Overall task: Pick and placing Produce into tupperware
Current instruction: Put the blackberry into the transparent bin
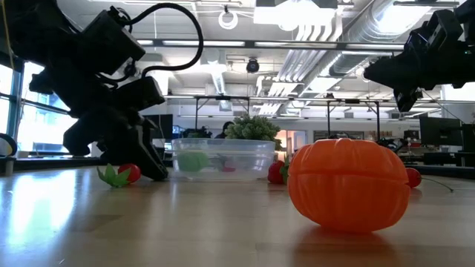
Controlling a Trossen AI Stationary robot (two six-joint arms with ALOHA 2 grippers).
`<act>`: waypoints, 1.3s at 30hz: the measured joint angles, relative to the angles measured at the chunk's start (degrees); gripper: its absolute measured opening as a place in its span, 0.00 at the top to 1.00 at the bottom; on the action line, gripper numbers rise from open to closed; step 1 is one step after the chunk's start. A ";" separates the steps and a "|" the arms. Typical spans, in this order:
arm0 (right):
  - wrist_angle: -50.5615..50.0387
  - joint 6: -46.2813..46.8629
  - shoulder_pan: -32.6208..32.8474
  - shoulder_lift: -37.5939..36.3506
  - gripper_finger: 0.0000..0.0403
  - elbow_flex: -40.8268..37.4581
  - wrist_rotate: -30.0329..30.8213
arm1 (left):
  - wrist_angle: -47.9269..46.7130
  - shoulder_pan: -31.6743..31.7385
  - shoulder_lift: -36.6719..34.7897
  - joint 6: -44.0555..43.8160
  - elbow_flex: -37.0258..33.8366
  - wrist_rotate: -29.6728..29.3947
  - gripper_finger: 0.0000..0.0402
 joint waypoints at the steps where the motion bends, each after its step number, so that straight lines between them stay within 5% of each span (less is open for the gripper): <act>1: 0.00 0.02 0.00 0.00 0.93 0.00 0.00 | -0.89 0.00 -0.64 0.00 0.00 0.02 0.73; 9: 0.02 0.00 -0.02 0.00 0.93 0.01 0.00 | -10.53 0.00 -9.27 0.04 -0.28 -0.86 0.74; 21: 0.02 0.02 0.00 0.02 0.93 0.00 0.00 | -14.91 0.08 -24.69 8.11 1.57 -9.85 0.75; 31: 0.01 0.01 0.00 0.02 0.93 0.00 0.00 | -23.39 9.44 -16.89 15.10 15.76 -1.89 0.75; 39: 0.00 0.01 0.00 0.02 0.93 -0.01 0.02 | -19.57 16.35 -6.58 15.08 16.94 8.13 0.75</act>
